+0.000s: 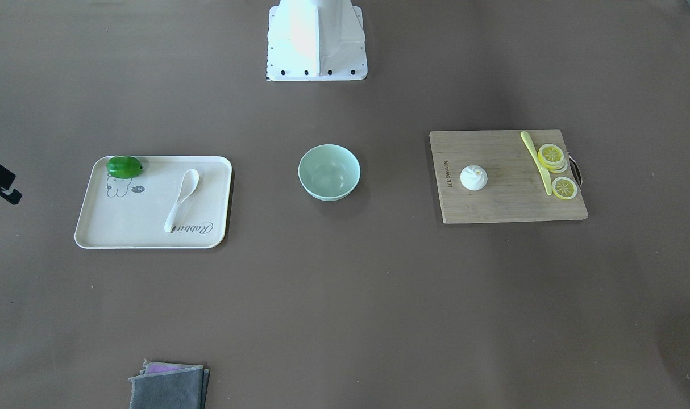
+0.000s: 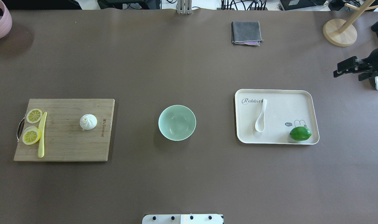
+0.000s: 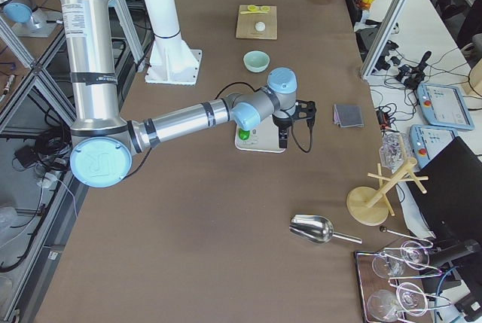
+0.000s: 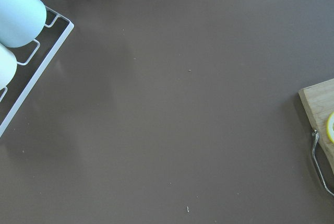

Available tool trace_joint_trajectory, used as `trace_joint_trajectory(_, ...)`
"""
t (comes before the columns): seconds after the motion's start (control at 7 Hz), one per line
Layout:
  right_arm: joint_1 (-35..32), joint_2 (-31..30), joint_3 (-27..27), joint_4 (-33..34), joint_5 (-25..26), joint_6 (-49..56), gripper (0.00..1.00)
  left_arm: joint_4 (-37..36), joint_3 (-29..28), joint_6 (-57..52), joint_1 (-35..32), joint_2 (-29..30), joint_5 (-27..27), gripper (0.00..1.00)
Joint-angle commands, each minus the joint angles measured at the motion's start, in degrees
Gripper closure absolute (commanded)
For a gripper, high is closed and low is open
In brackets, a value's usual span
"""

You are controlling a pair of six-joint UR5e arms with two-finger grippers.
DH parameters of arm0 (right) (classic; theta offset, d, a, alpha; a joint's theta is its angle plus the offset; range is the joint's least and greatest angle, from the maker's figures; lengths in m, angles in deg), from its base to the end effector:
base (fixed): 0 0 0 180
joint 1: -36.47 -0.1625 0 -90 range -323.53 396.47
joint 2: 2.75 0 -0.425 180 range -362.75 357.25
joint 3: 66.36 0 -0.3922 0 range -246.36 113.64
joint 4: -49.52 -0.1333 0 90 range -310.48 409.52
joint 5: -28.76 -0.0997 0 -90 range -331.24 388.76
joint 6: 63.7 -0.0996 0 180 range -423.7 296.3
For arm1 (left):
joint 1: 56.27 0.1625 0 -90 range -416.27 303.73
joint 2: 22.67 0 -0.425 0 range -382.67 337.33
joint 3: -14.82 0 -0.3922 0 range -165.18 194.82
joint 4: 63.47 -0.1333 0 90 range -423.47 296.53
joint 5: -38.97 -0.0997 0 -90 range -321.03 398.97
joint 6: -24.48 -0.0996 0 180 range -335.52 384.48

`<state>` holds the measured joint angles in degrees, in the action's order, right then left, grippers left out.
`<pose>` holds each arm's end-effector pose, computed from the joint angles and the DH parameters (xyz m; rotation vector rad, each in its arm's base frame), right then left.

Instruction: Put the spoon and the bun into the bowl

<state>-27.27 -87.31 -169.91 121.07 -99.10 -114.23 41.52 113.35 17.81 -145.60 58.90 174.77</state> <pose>-0.1734 -0.5145 0.4598 0.0976 -0.8892 0.1792 -0.0567 -0.4449 0.6233 0.2909 0.7819 0.2259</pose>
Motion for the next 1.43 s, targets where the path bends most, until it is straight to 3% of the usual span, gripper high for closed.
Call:
trace_joint_trajectory(0.0, 12.52, 3.86, -2.52, 0.00, 8.81, -17.51, 0.03, 1.60, -0.18, -0.10, 0.12, -0.01, 0.25, 0.02)
trace_joint_trajectory(0.14, 17.98, 4.31, -2.36, 0.00, 13.21, -20.63, 0.06, 2.83, -0.44, 0.16, 0.12, -0.01, 0.17, 0.02)
trace_joint_trajectory(0.43, 23.45, 5.28, -1.22, 0.08, 16.13, -24.69, 0.20, 2.85, -0.53, 0.16, 0.12, -0.01, -0.09, 0.02)
trace_joint_trajectory(0.71, 25.32, 7.47, 2.20, 0.08, 17.38, -24.70, 0.41, 2.85, -0.44, 0.16, 0.12, -0.01, -0.10, 0.02)
trace_joint_trajectory(1.29, 25.68, 10.29, 5.73, 0.08, 17.38, -24.53, 0.45, 2.85, -0.01, 0.16, 0.12, -0.01, -0.10, 0.02)
